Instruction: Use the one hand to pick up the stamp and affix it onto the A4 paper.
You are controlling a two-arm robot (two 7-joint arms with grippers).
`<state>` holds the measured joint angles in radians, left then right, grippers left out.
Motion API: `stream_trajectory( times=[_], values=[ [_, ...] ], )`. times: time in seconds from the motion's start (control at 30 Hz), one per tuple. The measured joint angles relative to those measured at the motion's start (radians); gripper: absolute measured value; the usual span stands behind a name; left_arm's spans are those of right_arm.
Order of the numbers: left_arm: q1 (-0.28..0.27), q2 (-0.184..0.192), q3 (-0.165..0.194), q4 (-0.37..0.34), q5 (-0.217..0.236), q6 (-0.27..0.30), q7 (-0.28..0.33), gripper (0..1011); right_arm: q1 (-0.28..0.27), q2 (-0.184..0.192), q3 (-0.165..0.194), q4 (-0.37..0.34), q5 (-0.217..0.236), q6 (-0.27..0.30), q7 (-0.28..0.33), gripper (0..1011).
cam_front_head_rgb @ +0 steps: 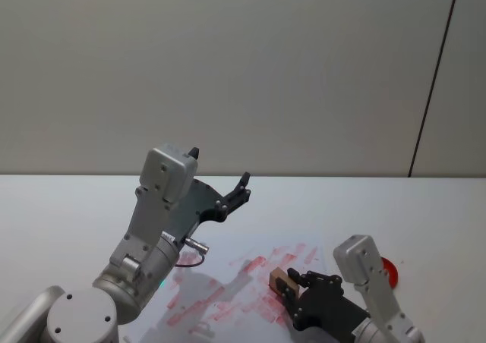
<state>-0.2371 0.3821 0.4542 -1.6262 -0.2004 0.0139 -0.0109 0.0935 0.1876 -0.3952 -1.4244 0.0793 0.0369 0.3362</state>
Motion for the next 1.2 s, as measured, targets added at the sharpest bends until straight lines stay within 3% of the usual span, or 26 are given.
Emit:
stream_trajectory(
  times=[0.8, 1.2],
  values=[
    [0.000, 0.000, 0.000, 0.000, 0.000, 0.000, 0.000, 1002, 0.004, -0.013, -0.014, 0.016, -0.032, -0.001, -0.016, 208],
    [0.000, 0.000, 0.000, 0.000, 0.000, 0.000, 0.000, 1002, 0.007, 0.001, 0.012, -0.072, 0.024, -0.036, -0.045, 208]
  ],
)
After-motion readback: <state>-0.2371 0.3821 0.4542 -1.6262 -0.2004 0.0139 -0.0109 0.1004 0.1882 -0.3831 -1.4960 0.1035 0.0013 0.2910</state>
